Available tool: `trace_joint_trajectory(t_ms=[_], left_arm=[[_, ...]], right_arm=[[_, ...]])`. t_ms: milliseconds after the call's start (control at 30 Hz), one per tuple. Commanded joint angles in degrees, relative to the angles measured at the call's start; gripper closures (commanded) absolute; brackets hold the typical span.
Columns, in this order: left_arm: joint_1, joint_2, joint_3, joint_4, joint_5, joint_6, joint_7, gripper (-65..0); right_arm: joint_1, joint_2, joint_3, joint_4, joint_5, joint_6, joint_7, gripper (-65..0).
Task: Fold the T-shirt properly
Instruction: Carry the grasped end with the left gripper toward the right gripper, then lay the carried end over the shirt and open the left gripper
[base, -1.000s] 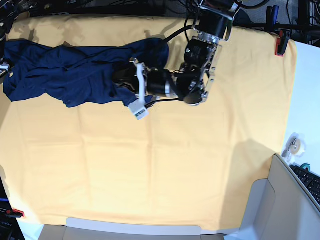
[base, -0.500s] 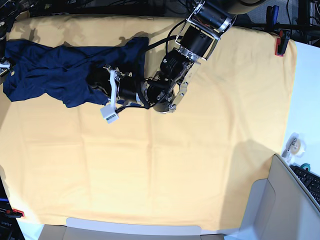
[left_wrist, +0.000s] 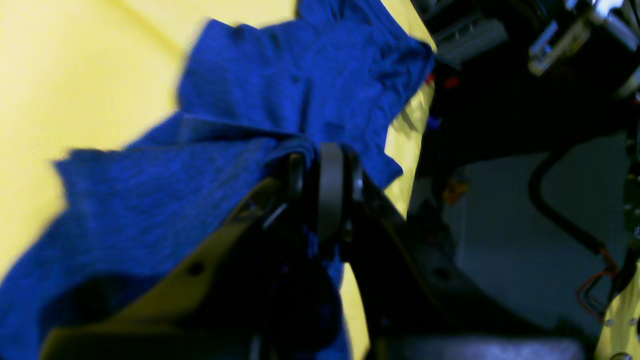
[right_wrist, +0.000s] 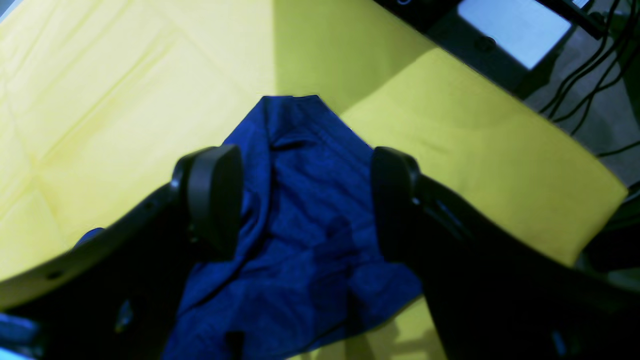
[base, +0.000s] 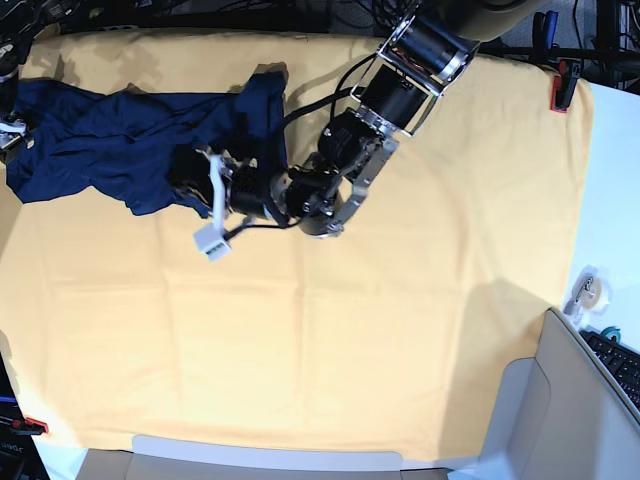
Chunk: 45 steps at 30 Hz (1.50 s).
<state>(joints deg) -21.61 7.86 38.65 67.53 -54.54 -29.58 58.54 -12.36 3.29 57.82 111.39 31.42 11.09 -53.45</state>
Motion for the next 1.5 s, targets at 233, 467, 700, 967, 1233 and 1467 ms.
trace_joint_trajectory(t_ms=[233, 467, 700, 967, 1233, 1467], left_arm=[[-1.21, 1.14, 5.61, 0.91, -1.85, -0.61, -4.87, 0.0], [-1.12, 1.14, 5.79, 0.91, -1.68, -0.61, -5.23, -4.0], [-0.5, 1.14, 7.1, 1.26, -8.36, -0.61, -4.52, -25.1], [-0.24, -3.07, 0.6, 14.8, -17.76, 2.73, -2.68, -11.2], [2.84, -14.49, -0.02, 17.88, -11.52, 12.66, -1.71, 0.0], [7.67, -14.85, -0.1, 17.88, -0.8, 12.75, -1.62, 0.0]], right_arm=[[0.18, 0.01, 0.16, 0.91, 0.19, 0.2, 1.54, -39.1], [0.18, -0.26, 0.16, 0.91, 0.19, 0.2, 1.54, -39.1], [0.27, -0.17, 0.07, -0.32, 0.19, 0.2, 1.54, -39.1], [0.27, 0.27, 0.16, -2.78, 0.19, 0.2, 1.63, -39.1], [0.27, 0.18, 0.16, -3.04, 0.19, 0.2, 1.63, -39.1], [1.33, -0.17, -0.11, -3.04, 0.19, 0.2, 1.63, -39.1]])
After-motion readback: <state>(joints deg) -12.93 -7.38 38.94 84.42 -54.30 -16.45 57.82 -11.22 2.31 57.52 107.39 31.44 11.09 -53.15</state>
